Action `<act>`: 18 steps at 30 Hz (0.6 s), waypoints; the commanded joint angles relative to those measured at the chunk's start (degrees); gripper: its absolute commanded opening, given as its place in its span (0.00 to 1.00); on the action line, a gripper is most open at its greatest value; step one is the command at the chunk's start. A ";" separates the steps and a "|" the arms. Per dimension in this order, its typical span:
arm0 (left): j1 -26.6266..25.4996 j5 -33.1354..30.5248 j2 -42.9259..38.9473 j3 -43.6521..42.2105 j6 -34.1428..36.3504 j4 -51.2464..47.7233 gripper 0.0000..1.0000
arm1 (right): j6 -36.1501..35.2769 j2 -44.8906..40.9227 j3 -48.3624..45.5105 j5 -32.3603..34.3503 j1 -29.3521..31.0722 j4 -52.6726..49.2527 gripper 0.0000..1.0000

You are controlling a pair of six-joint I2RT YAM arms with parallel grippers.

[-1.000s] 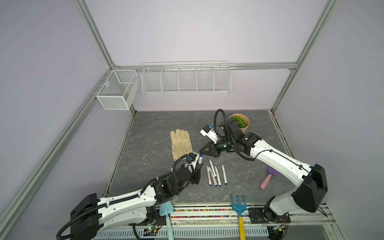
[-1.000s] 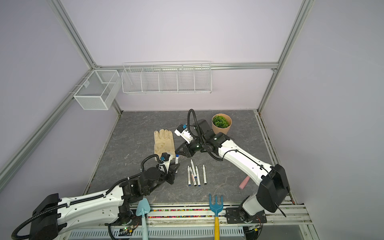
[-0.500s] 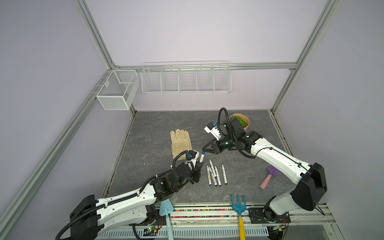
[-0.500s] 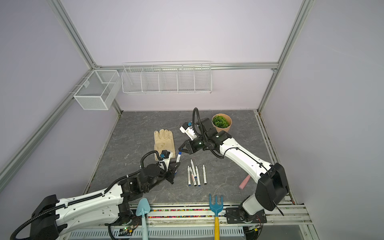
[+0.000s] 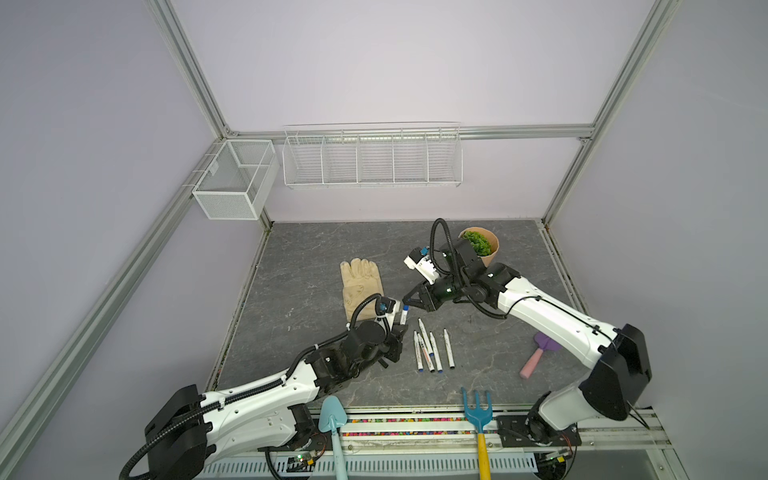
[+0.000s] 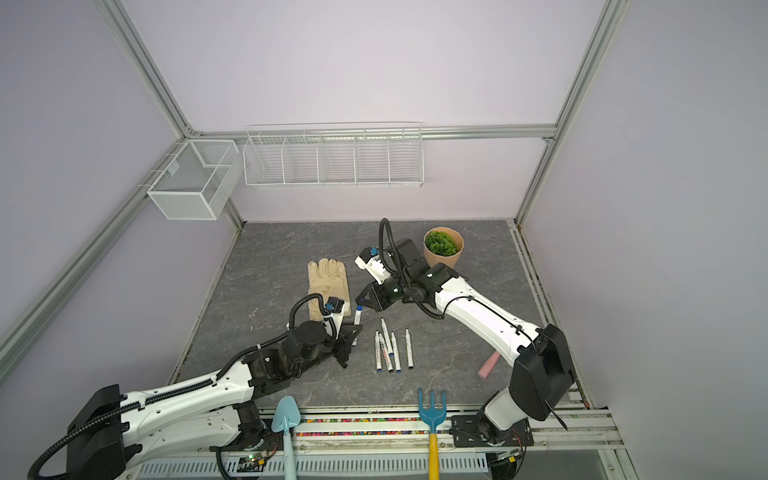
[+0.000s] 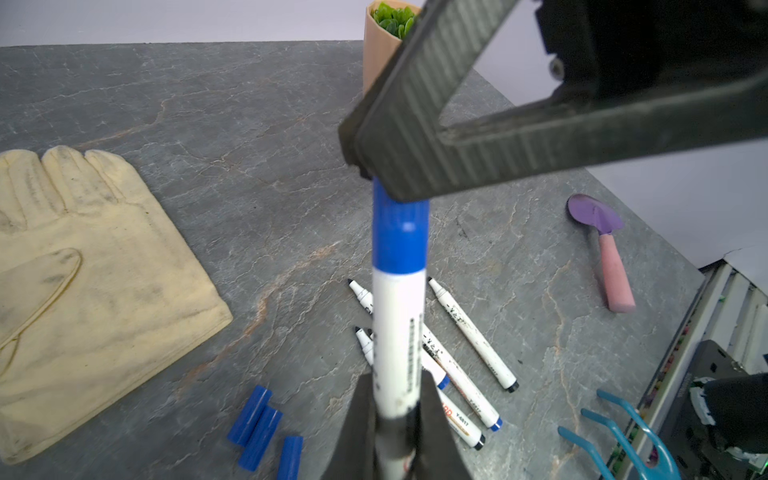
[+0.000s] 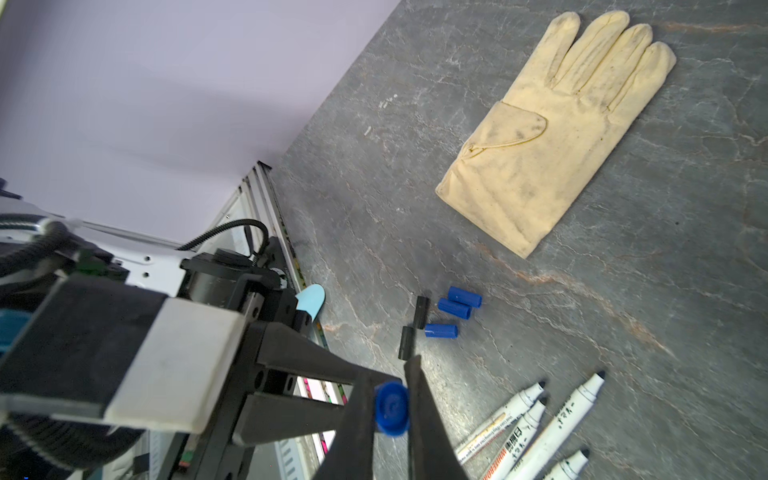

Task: Insert the pens into the pen caps
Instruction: 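Press the blue cap down onto the marker with the right gripper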

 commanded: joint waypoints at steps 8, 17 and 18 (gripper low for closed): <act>5.83 -2.14 -3.23 7.34 -4.59 25.06 0.00 | -6.10 5.50 -3.04 4.08 7.40 -22.21 0.07; 7.34 -2.34 0.06 10.08 -4.58 24.02 0.00 | -3.05 5.75 -4.88 2.79 3.21 -19.72 0.07; 7.33 -2.38 0.12 10.08 -4.65 23.71 0.00 | -2.09 5.60 -5.12 2.53 1.84 -19.15 0.07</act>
